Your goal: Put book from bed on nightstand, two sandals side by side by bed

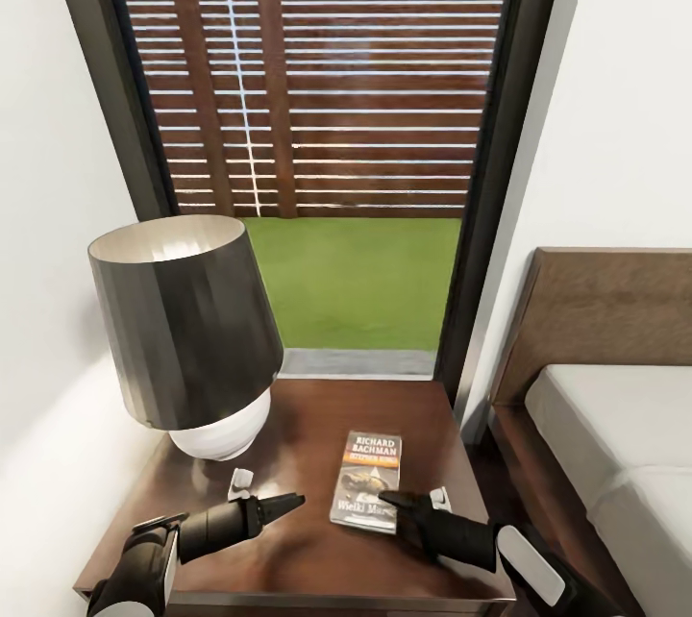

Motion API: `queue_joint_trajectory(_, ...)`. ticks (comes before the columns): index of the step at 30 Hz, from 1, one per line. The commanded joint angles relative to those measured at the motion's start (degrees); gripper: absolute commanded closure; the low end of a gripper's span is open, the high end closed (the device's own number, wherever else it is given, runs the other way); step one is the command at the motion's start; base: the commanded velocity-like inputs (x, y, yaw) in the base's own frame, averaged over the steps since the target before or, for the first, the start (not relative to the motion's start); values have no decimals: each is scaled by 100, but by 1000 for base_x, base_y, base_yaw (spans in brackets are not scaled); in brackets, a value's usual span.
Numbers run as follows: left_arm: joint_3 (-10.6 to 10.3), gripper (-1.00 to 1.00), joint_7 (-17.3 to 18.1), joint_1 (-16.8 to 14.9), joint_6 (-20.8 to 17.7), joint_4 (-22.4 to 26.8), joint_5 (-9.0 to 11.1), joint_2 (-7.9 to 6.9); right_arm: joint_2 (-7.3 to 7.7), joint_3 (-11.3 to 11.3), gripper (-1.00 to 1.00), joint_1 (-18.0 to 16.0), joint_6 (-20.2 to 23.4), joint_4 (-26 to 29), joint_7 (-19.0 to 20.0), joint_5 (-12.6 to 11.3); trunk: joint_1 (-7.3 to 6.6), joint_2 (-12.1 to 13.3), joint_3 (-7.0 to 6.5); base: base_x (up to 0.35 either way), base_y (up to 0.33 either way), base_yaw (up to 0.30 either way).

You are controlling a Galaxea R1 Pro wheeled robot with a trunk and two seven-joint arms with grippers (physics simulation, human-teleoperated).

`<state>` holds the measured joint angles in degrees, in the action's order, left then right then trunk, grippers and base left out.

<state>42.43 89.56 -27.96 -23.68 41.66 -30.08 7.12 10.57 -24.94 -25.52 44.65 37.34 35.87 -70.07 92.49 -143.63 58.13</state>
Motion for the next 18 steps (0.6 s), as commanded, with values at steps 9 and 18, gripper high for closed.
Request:
queue_joint_trajectory(9,38,-100,44,-8,-58,9,-60,9,6,-29,-100,-6,5,1,21,-24,-1,-3,6,0,0,0)
queue_joint_trajectory(18,38,-100,44,-8,-58,9,-60,9,6,-29,-100,-6,4,1,16,-24,-1,-3,6,0,0,0)
